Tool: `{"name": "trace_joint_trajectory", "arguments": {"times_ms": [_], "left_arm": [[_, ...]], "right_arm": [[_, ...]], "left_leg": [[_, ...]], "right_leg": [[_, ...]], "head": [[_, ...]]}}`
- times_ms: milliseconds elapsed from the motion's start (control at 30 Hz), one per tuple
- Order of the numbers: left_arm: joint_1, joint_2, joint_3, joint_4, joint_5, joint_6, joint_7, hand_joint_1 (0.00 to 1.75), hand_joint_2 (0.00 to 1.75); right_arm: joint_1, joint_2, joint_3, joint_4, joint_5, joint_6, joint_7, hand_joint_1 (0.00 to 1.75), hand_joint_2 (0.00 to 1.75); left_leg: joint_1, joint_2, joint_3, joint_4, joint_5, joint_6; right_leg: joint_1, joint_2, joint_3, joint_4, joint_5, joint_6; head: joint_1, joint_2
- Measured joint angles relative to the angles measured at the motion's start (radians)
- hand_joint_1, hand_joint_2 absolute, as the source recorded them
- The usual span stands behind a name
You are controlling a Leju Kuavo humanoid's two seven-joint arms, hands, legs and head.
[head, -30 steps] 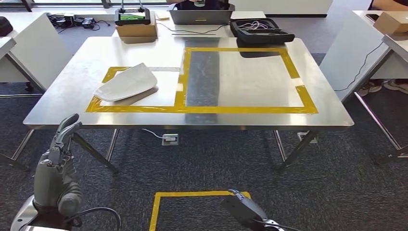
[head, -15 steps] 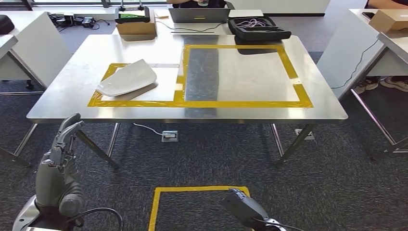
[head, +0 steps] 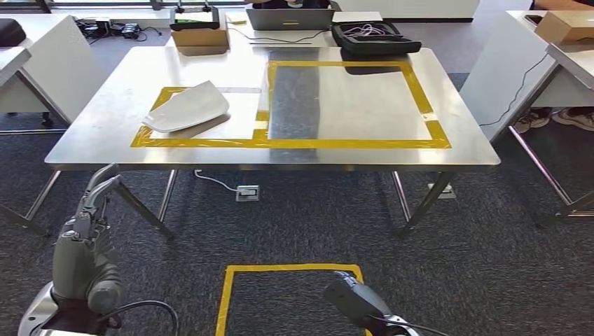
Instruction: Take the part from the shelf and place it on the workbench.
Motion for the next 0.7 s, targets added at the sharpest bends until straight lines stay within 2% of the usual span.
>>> {"name": "trace_joint_trajectory", "arguments": {"times_ms": [67,100,133,200,233,267,300,333,400,433,467,533,600,633,700], "left_arm": [[-0.001,0.0,0.0,0.0,0.0,0.0,0.0,0.0,0.0],[-0.002,0.0,0.0,-0.001,0.0,0.0,0.0,0.0,0.0],[-0.002,0.0,0.0,-0.001,0.0,0.0,0.0,0.0,0.0],[-0.002,0.0,0.0,0.0,0.0,0.0,0.0,0.0,0.0],[-0.002,0.0,0.0,0.001,0.0,0.0,0.0,0.0,0.0],[-0.002,0.0,0.0,0.002,0.0,0.0,0.0,0.0,0.0],[-0.002,0.0,0.0,0.002,0.0,0.001,0.0,0.0,0.0],[-0.002,0.0,0.0,0.003,0.0,0.001,0.0,0.0,0.0],[-0.002,0.0,0.0,0.003,0.0,0.004,0.001,0.0,0.0],[-0.002,0.0,0.0,0.002,0.0,0.006,0.001,0.0,0.0],[-0.002,-0.001,0.0,0.002,0.0,0.007,0.001,0.0,0.0],[-0.001,-0.002,0.0,0.001,0.0,0.008,0.0,0.0,0.0],[0.0,-0.002,0.0,-0.001,0.0,0.008,0.0,0.0,0.0],[0.001,-0.002,0.0,-0.002,0.0,0.009,0.0,0.0,0.0],[0.003,-0.002,0.0,-0.002,0.0,0.009,0.0,0.0,0.0]], "right_arm": [[0.0,0.0,0.0,0.0,0.0,0.0,-0.002,0.0,0.0],[0.0,0.0,0.0,0.0,0.0,0.0,-0.003,0.0,0.0],[0.0,0.0,0.0,0.0,0.001,0.0,-0.003,0.0,0.0],[0.0,0.0,0.0,0.0,0.001,0.0,-0.004,0.0,0.0],[0.001,0.0,0.0,0.001,0.001,0.0,-0.004,0.0,0.0],[0.001,0.0,0.0,0.001,0.002,0.0,-0.004,0.0,0.0],[0.001,0.0,0.0,0.001,0.002,0.001,-0.004,0.0,0.0],[0.0,0.0,0.0,0.001,0.004,0.002,-0.004,0.0,0.0],[-0.002,-0.001,-0.002,0.002,0.008,0.003,-0.005,0.0,0.0],[-0.003,-0.001,-0.002,0.002,0.01,0.004,-0.006,0.0,0.0],[-0.004,-0.001,-0.003,0.002,0.012,0.005,-0.006,0.0,0.0],[-0.004,-0.001,-0.003,0.003,0.013,0.007,-0.007,0.0,0.0],[-0.005,-0.002,-0.004,0.004,0.013,0.009,-0.007,0.0,0.0],[-0.005,-0.002,-0.005,0.005,0.014,0.009,-0.007,0.0,0.0],[-0.004,-0.002,-0.006,0.005,0.014,0.01,-0.007,0.0,0.0]], "left_leg": [[0.002,0.0,-0.005,-0.005,0.012,0.014],[0.004,0.001,-0.009,-0.008,0.019,0.02],[0.006,0.003,-0.015,-0.01,0.026,0.026],[0.006,0.004,-0.032,-0.009,0.037,0.031],[0.006,0.004,-0.04,-0.008,0.043,0.031],[0.006,0.005,-0.048,-0.007,0.048,0.03],[0.006,0.004,-0.054,-0.006,0.052,0.029],[0.007,0.004,-0.058,-0.005,0.056,0.026],[0.005,0.004,-0.063,-0.002,0.061,0.019],[0.004,0.004,-0.065,-0.001,0.064,0.014],[0.004,0.004,-0.066,0.0,0.068,0.008],[0.005,0.003,-0.067,-0.004,0.076,-0.005],[0.008,0.002,-0.075,0.011,0.063,-0.018],[0.008,0.002,-0.089,0.044,0.037,-0.023],[0.01,0.002,-0.137,0.167,-0.043,-0.031]], "right_leg": [[-0.002,0.001,-0.004,0.002,0.0,0.013],[-0.004,0.002,-0.013,0.022,-0.017,0.019],[-0.005,0.003,-0.031,0.063,-0.048,0.025],[-0.008,0.004,-0.084,0.192,-0.129,0.035],[-0.009,0.004,-0.105,0.25,-0.156,0.038],[-0.01,0.004,-0.11,0.277,-0.164,0.039],[-0.01,0.004,-0.095,0.263,-0.153,0.039],[-0.011,0.004,-0.058,0.209,-0.128,0.038],[-0.009,0.005,0.033,0.062,-0.08,0.03],[-0.007,0.005,0.06,0.014,-0.066,0.024],[-0.005,0.006,0.07,-0.009,-0.062,0.017],[-0.002,0.006,0.065,-0.012,-0.054,0.0],[-0.003,0.004,0.06,-0.018,-0.041,-0.015],[-0.004,0.002,0.056,-0.022,-0.035,-0.022],[-0.004,0.001,0.042,-0.021,-0.025,-0.029]], "head": [[0.0,0.0],[0.001,0.0],[0.001,0.0],[0.002,0.0],[0.002,0.0],[0.002,0.0],[0.002,0.0],[0.002,0.0],[0.002,0.0],[0.001,0.0],[0.001,0.0],[0.0,0.0],[0.0,0.0],[-0.001,0.0],[-0.001,0.0]]}}
